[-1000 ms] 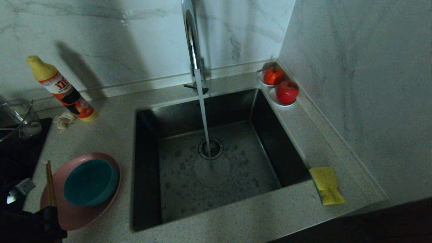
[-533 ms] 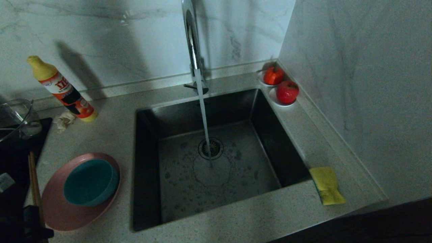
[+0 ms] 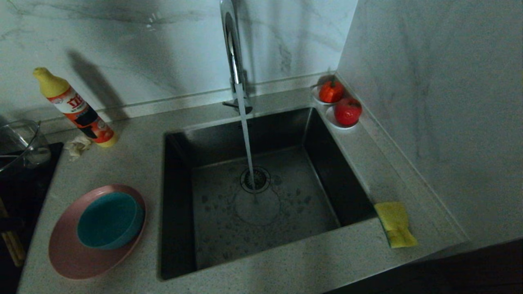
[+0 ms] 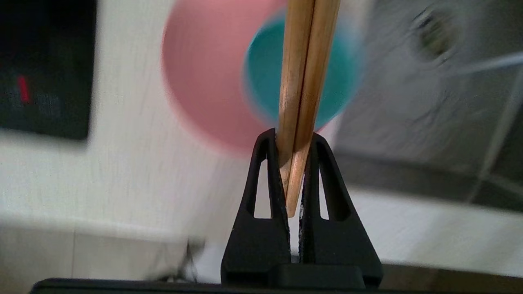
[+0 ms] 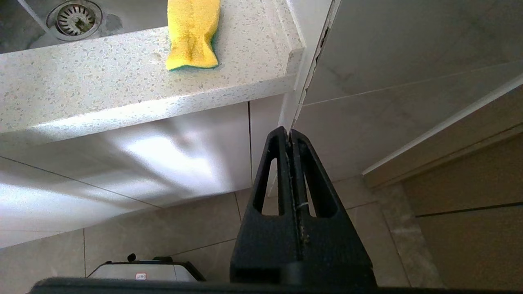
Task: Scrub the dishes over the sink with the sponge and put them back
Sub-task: Rinse the chopsticks
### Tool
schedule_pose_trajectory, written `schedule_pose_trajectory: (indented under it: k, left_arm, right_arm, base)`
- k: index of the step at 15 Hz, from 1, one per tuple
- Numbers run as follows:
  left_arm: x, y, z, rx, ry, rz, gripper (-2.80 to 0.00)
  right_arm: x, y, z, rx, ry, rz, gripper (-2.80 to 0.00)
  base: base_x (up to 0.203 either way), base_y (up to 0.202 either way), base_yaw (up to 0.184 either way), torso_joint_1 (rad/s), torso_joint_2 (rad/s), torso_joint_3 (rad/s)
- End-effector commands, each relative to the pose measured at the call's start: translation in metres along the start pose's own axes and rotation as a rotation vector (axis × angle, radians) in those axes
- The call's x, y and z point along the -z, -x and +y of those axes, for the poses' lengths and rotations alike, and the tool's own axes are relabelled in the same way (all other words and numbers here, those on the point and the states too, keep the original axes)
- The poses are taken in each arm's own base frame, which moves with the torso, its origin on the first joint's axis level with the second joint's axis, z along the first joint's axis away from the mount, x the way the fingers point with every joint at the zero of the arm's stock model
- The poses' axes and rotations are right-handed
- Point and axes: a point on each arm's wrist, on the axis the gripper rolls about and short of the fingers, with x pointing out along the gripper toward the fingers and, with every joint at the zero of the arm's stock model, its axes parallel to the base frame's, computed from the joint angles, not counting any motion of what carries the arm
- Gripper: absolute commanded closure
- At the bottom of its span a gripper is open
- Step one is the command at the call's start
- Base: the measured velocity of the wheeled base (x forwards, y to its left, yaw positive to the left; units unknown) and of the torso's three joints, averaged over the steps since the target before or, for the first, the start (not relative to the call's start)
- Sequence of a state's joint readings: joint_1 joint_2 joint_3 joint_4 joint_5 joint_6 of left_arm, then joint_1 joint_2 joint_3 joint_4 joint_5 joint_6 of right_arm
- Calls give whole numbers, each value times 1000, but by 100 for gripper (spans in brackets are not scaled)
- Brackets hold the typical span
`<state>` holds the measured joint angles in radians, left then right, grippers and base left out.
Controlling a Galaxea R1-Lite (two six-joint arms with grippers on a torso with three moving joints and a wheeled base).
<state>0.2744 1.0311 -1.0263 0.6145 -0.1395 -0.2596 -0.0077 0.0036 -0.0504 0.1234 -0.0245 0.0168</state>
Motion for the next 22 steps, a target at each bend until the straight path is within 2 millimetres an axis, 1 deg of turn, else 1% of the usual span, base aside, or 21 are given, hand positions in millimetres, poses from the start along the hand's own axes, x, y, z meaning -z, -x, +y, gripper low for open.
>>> schedule_pose_trajectory:
  k: [1, 2, 3, 4, 6, 7, 8, 9, 11, 15, 17, 20, 22]
  left_arm:
    - [-26, 15, -15, 80, -52, -88, 0]
    - [-38, 16, -23, 149, -79, -103, 0]
    - [-50, 13, -31, 224, -99, -103, 0]
    - [-61, 4, -38, 287, -114, -90, 0]
    - [-81, -19, -49, 364, -137, -76, 0]
    - [-90, -33, -56, 392, -150, -63, 0]
    - [-96, -48, -65, 424, -172, -43, 0]
    - [-98, -60, -77, 463, -203, -19, 0]
    - [-92, -73, -103, 547, -271, 35, 0]
    - [-65, -99, -145, 649, -375, 172, 0]
    - [-48, -115, -156, 659, -459, 231, 0]
    - [-18, -128, -161, 596, -569, 284, 0]
    - [-3, -143, -164, 586, -592, 284, 0]
  right_arm:
    - [0, 0, 0, 0, 0, 0, 0]
    - [0, 0, 0, 0, 0, 0, 0]
    - [0, 0, 0, 0, 0, 0, 0]
    - [0, 0, 0, 0, 0, 0, 0]
    - [0, 0, 0, 0, 0, 0, 0]
    - [0, 0, 0, 0, 0, 0, 0]
    - [0, 0, 0, 0, 0, 0, 0]
    - [0, 0, 0, 0, 0, 0, 0]
    - [0, 0, 0, 0, 0, 0, 0]
    - [0, 0, 0, 0, 0, 0, 0]
    - [0, 0, 0, 0, 0, 0, 0]
    - [0, 0, 0, 0, 0, -1, 0]
    - [0, 0, 0, 0, 0, -1, 0]
  base:
    - [0, 0, 0, 0, 0, 0]
    - [0, 0, 0, 0, 0, 0]
    - [0, 0, 0, 0, 0, 0]
    - [0, 0, 0, 0, 0, 0]
    - [0, 0, 0, 0, 0, 0]
    - [0, 0, 0, 0, 0, 0]
    - [0, 0, 0, 0, 0, 0]
    - [0, 0, 0, 0, 0, 0]
    - [0, 0, 0, 0, 0, 0]
    - [0, 0, 0, 0, 0, 0]
    - [0, 0, 0, 0, 0, 0]
    - [0, 0, 0, 0, 0, 0]
    - [0, 0, 0, 0, 0, 0]
